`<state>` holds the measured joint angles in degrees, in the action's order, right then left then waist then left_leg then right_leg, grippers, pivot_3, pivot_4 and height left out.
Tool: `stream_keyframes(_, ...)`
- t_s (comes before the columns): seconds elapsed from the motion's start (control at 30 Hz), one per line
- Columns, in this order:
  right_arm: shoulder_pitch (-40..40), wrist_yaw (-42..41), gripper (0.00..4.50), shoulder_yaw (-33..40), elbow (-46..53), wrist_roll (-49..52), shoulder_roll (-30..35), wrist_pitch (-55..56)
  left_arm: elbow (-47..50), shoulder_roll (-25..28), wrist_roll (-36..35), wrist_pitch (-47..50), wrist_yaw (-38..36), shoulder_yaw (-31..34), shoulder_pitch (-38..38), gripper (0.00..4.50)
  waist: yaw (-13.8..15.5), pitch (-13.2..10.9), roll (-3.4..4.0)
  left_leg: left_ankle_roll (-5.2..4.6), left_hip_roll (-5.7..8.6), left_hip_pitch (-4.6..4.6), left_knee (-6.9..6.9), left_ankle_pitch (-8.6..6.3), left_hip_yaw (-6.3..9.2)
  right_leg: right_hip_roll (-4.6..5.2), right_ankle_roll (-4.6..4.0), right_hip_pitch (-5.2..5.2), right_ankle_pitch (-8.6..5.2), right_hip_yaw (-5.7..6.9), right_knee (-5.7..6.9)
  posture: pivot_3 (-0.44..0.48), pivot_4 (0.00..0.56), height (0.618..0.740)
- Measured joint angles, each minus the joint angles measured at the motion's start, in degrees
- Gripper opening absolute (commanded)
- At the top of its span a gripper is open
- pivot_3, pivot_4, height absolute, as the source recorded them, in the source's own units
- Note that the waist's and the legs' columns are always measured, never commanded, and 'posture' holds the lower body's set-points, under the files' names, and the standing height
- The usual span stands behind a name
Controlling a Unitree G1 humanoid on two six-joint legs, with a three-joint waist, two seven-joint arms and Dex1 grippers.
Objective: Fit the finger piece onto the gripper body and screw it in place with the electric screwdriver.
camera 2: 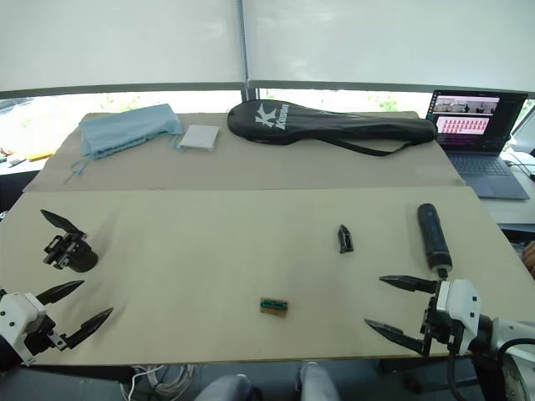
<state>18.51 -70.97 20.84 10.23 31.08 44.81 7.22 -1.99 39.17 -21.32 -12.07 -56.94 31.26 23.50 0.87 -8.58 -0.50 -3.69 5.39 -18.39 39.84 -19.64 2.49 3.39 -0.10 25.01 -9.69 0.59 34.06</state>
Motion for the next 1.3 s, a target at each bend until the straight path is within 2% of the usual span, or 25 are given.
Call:
stream_keyframes(0.07, -0.3, 0.2, 4.46, -0.2, 0.1, 0.1, 0.0, -0.6, 0.4, -0.2, -1.1, 1.3, 0.2, 0.2, 0.3, 4.50, 0.0, 0.0, 0.00, 0.00, 0.00, 0.00, 0.00, 0.00, 0.00, 0.00, 0.00, 0.00, 0.00, 0.00, 0.00, 0.000, 0.150, 0.740)
stream_keyframes(0.13, -3.1, 2.2, 4.46, -1.8, 2.8, 1.8, -0.1, -4.8, 1.7, -2.1, -7.5, 8.3, 2.4, 2.7, 1.1, 4.50, -0.5, 0.0, 0.03, -0.22, 0.00, -0.01, 0.00, -0.13, -0.02, -0.02, 0.01, 0.06, 0.00, -0.10, 0.04, 0.000, 0.150, 0.740)
stream_keyframes(0.2, -6.0, 4.8, 4.46, -3.9, 6.8, 3.3, -1.3, -8.1, 1.6, -3.8, -10.9, 11.8, 6.2, 6.3, 0.6, 4.50, -0.6, -0.1, 0.00, -0.19, -0.05, -0.01, -0.04, -0.13, 0.03, -0.07, 0.02, 0.11, -0.01, -0.01, 0.03, 0.000, 0.150, 0.740)
stream_keyframes(0.27, -7.9, 7.1, 4.46, -5.2, 9.3, 4.0, -2.9, -9.7, 1.0, -5.1, -12.0, 12.5, 9.7, 9.3, 0.0, 4.50, -0.3, -0.1, 0.00, 0.19, -0.08, -0.01, -0.04, 0.05, 0.05, -0.11, 0.00, 0.11, -0.01, 0.04, 0.04, 0.000, 0.150, 0.740)
stream_keyframes(0.4, -11.1, 12.6, 4.46, -7.6, 12.8, 5.6, -6.0, -14.3, 0.5, -8.0, -13.1, 13.6, 15.3, 13.7, 0.0, 4.50, 0.2, -0.1, 0.00, 0.18, -0.04, -0.04, 0.00, 0.04, 0.04, -0.05, -0.02, 0.08, 0.00, 0.03, 0.01, 0.000, 0.150, 0.740)
stream_keyframes(0.6, -16.7, 14.8, 4.46, -14.8, 17.3, 6.5, -17.8, -10.9, 0.1, -15.1, -14.8, 13.7, 21.7, 15.7, 0.3, 4.50, 0.0, -0.1, -0.14, 0.16, -0.02, -0.02, 0.01, 0.03, 0.03, -0.06, -0.01, 0.08, 0.00, 0.04, 0.02, 0.000, 0.150, 0.740)
stream_keyframes(0.8, -17.9, 11.4, 4.46, -16.8, 16.5, 4.5, -17.0, -7.3, 1.7, -16.8, -9.8, 12.1, 24.7, 11.3, -0.5, 4.50, 0.6, -0.1, -0.24, 0.16, 0.05, 0.02, 0.05, 0.03, 0.06, -0.02, -0.02, 0.07, 0.00, 0.11, 0.00, 0.000, 0.150, 0.740)
stream_keyframes(1.03, -17.2, 6.1, 4.46, -15.5, 12.7, 4.4, -14.8, -3.9, 0.7, -13.4, -4.7, 15.0, 28.8, 4.9, -9.1, 4.50, 0.2, 0.0, -0.30, 0.22, 0.05, 0.02, 0.01, 0.08, 0.09, -0.07, -0.05, 0.10, 0.02, 0.11, 0.07, 0.000, 0.150, 0.740)
stream_keyframes(1.3, -14.4, 4.8, 4.46, -15.4, 12.1, 3.5, -14.7, -1.0, -7.9, -12.2, 2.0, 15.0, 32.7, -0.5, -18.2, 4.50, -0.2, 0.0, -0.28, 0.26, 0.05, 0.02, 0.01, 0.08, 0.06, -0.07, -0.08, 0.13, 0.04, 0.13, 0.07, 0.000, 0.150, 0.740)
